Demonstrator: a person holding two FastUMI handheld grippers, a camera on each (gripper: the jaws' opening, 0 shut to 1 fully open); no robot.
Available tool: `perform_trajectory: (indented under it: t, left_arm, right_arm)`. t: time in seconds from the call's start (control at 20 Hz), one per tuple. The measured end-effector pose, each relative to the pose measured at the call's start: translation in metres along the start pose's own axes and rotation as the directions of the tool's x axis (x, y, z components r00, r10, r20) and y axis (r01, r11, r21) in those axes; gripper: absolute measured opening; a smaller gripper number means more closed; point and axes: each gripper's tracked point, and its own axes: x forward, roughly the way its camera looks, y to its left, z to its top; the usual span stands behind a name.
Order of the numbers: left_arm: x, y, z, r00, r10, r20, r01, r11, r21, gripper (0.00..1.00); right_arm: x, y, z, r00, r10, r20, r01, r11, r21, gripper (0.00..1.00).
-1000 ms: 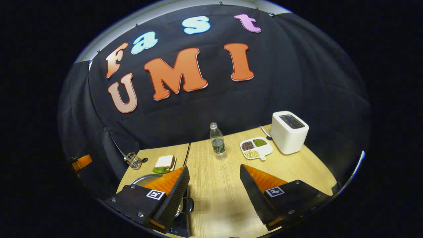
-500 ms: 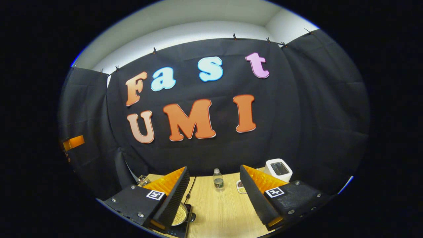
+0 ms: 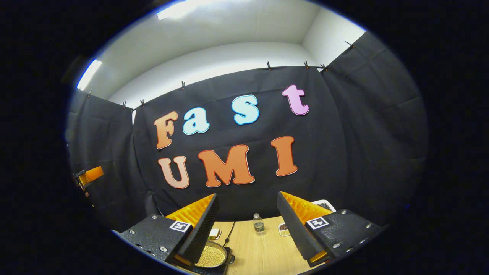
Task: First push the handle of the pot to place it horizontally, then grasp the pot with both hands and set it on the induction cooktop.
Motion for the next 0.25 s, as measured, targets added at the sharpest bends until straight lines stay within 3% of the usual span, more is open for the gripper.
perform_trajectory:
  t: [0.25]
  left_arm:
    - [-0.005, 0.003, 0.0, 1.0, -0.013, -0.006, 0.013, 1.0, 0.01, 0.97]
  right_arm:
    - [-0.011, -0.015, -0.003, 0.999, -0.038, 0.018, 0.038, 0.999, -0.002, 0.94]
